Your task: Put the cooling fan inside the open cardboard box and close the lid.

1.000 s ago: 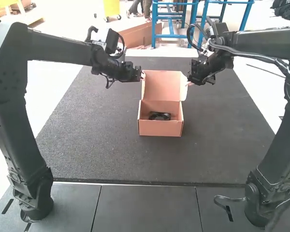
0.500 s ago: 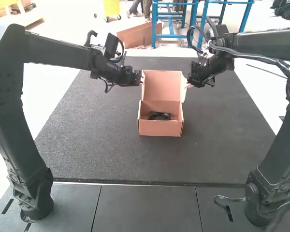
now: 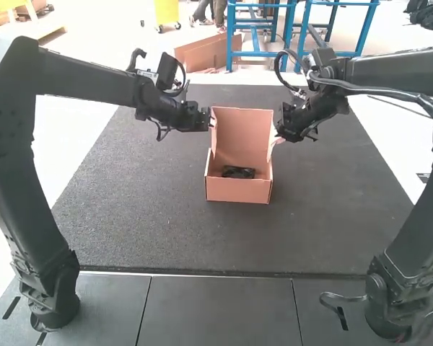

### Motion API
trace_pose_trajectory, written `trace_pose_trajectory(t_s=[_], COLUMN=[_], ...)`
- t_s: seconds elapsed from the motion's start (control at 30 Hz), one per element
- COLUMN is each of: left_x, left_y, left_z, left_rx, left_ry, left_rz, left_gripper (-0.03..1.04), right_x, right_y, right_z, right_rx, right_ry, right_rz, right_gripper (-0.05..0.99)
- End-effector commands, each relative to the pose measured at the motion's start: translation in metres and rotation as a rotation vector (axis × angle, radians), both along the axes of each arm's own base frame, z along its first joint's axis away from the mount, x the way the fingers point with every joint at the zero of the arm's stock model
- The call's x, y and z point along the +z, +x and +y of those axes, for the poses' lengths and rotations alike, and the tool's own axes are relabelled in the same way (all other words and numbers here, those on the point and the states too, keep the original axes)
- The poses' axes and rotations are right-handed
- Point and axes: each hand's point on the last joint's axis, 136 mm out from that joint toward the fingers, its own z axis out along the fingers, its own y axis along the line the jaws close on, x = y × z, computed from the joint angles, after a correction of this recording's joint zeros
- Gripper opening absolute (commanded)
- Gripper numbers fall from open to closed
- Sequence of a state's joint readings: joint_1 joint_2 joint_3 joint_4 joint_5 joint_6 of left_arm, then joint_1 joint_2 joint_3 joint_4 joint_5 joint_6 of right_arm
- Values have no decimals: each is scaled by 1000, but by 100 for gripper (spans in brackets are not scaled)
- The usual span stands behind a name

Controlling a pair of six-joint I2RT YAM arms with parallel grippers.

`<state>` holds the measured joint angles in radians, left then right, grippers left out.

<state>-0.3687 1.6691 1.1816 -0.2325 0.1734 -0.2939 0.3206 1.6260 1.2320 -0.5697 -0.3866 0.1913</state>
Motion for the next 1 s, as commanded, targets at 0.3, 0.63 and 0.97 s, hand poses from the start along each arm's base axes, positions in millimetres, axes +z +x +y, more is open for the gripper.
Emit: trace_pose_trajectory(t_s=[0.3,0.63,0.97], left_x=[7,1,-8], left_y=[-15,-31,-44], left_z=[-8,-1,5], left_rx=[-32,-36,-44], left_ry=[-15,14,43], left_rz=[-21,30,77], left_gripper=[97,97,97], right_x=[-6,-20,-29], right_y=[-21,-28,-33], right_z=[3,-1,-2], right_rx=[30,26,31], right_ry=[9,-11,-24], right_rz=[44,77,92], right_gripper=[-1,-1,-1])
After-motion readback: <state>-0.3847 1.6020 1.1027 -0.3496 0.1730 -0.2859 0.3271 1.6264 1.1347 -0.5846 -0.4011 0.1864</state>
